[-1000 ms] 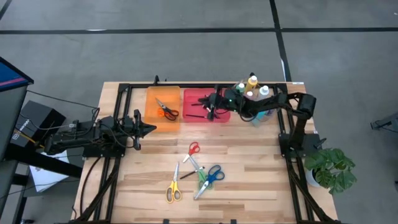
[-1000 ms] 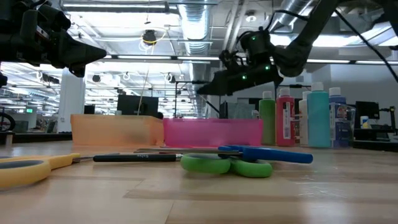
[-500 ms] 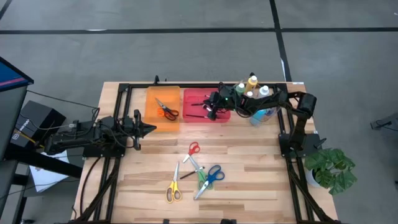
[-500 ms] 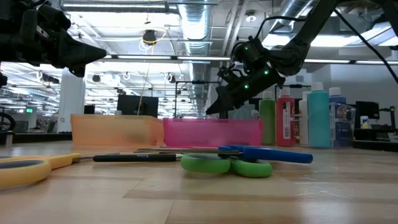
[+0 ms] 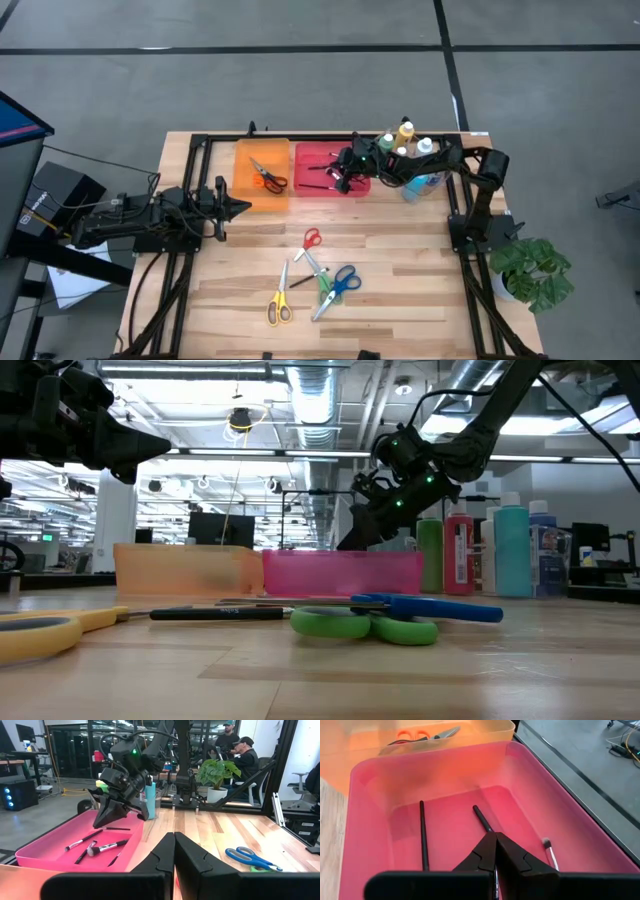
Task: Pick & Place Paint Supplies
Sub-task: Put the black paintbrush into the pink bin, then put the blue scissors into the orange bin
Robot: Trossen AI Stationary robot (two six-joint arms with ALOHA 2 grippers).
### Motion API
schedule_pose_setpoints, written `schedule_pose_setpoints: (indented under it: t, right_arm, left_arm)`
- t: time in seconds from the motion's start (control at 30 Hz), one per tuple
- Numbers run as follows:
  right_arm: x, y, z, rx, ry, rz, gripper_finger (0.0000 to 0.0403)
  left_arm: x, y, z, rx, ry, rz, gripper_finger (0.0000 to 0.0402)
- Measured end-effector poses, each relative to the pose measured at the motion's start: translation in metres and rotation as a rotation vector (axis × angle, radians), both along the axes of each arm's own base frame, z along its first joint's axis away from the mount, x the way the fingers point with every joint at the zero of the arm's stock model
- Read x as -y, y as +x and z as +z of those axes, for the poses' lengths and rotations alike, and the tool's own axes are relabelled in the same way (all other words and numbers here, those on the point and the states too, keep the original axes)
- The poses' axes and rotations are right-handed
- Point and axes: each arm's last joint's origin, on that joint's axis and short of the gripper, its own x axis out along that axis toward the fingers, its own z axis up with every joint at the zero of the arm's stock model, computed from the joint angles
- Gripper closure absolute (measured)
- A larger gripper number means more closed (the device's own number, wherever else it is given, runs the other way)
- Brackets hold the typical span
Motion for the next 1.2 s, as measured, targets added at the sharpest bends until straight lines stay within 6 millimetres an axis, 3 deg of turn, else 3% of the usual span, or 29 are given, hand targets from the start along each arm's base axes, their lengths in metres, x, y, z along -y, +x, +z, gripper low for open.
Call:
schedule_pose_setpoints:
  t: [0.37,0.67,0.9,1.2]
  right_arm:
    - [0.0,0.0,0.0,0.008,0.013,-0.009,0.0374]
    - [-0.01,0.005,0.006,0.037,0.012,0.058,0.0291]
    - [-0.062,0.018,0.025,0.047,-0.038,0.244,0.0216]
    - [-0.172,0.022,0.015,-0.087,0.012,0.551,0.0214]
  left_arm:
    - [0.0,0.0,0.0,0.0,0.0,0.0,0.0399]
    - [0.0,0.0,0.0,0.0,0.0,0.0,0.0399]
    - [0.0,0.0,0.0,0.0,0.0,0.0,0.0399]
    - [0.0,0.0,0.0,0.0,0.0,0.0,0.0399]
